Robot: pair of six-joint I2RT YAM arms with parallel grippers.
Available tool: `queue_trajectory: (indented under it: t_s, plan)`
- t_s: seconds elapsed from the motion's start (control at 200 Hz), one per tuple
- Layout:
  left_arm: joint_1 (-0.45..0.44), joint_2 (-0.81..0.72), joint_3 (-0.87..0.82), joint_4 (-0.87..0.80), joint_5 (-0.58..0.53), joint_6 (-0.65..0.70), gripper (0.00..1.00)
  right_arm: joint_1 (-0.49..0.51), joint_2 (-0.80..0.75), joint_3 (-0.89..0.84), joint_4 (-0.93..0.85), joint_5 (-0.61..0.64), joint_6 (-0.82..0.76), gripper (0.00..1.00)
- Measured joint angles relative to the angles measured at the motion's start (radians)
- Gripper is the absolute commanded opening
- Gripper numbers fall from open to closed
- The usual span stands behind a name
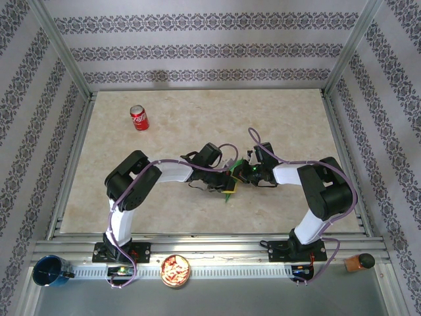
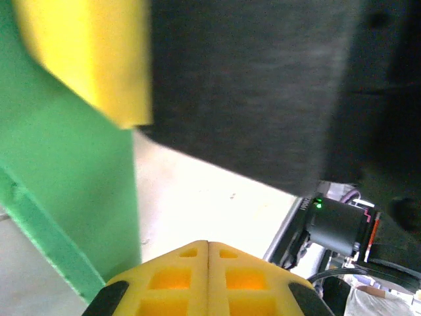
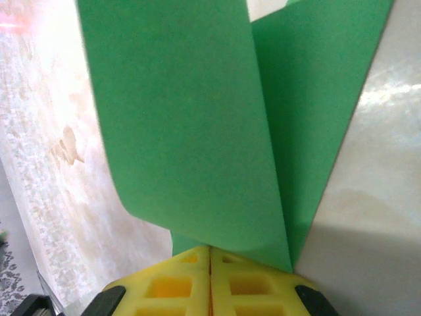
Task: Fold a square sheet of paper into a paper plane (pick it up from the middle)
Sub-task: Fold the wing for the fifth time at the center of the table.
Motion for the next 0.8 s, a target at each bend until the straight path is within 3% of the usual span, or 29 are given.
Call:
queue_trajectory:
  t_s: [0.799]
  plan:
    - [-0.006, 0.002, -0.092, 0.059, -0.001, -0.002, 0.00, 0.000, 0.001, 0.002, -0.001, -0.001, 0.000, 0.10]
